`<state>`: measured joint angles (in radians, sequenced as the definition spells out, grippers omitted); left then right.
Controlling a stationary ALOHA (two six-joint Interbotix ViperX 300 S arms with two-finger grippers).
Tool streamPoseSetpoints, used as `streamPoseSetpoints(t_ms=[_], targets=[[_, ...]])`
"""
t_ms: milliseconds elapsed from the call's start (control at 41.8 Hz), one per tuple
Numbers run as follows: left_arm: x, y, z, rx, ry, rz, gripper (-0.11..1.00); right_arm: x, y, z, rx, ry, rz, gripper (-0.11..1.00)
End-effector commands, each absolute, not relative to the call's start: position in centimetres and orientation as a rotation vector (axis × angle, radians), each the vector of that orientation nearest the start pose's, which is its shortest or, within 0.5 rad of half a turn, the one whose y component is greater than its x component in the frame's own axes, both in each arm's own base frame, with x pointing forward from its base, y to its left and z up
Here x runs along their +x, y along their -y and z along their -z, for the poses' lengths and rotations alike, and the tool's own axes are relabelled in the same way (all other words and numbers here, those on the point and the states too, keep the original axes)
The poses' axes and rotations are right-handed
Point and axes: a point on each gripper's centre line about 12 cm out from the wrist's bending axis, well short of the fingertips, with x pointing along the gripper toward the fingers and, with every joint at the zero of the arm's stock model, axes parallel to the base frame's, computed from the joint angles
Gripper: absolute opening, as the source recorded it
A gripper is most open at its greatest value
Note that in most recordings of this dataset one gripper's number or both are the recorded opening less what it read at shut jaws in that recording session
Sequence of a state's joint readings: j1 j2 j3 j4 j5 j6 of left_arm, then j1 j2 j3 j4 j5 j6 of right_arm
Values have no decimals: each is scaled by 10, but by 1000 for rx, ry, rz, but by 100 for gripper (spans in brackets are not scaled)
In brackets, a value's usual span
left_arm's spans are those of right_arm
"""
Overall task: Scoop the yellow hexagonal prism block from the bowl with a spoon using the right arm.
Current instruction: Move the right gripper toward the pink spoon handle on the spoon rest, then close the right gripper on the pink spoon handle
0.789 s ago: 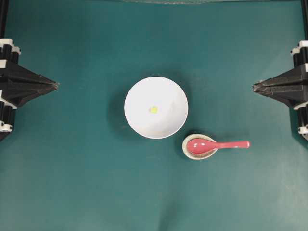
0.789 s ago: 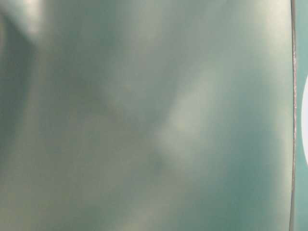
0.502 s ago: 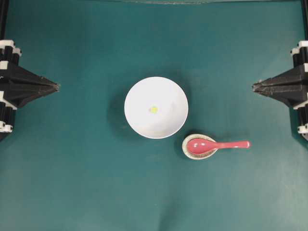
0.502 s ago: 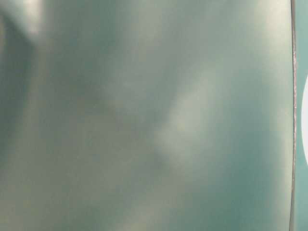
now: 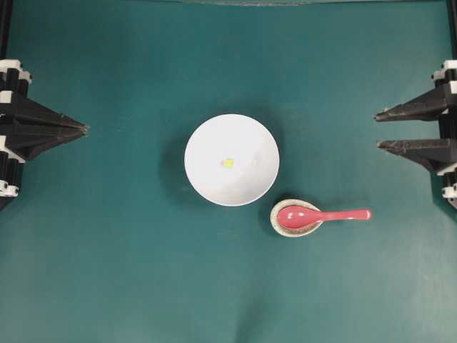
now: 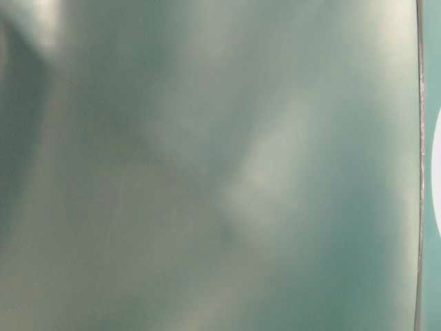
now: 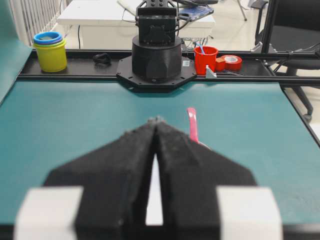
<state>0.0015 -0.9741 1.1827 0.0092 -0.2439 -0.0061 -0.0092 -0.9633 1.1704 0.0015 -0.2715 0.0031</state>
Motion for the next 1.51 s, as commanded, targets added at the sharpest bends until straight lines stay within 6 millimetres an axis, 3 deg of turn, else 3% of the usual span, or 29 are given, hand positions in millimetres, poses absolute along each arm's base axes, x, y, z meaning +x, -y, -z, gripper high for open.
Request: streamPoseSetpoints(t_ms=[0, 383, 765, 980, 1483], targets=[[199, 0, -294, 4, 54, -1, 0, 201, 2, -300, 10, 81, 10, 51], [199, 0, -294, 4, 52, -1, 0, 215, 4, -276, 42, 31, 23, 47], [199, 0, -291, 4, 35, -1, 0, 234, 5, -209, 113, -43, 47, 47], [199, 0, -290, 4, 25, -1, 0, 239, -10, -170, 134, -88, -4, 47], [198, 0, -290, 4, 23, -1, 0, 240, -45, -113, 166, -175, -7, 47]])
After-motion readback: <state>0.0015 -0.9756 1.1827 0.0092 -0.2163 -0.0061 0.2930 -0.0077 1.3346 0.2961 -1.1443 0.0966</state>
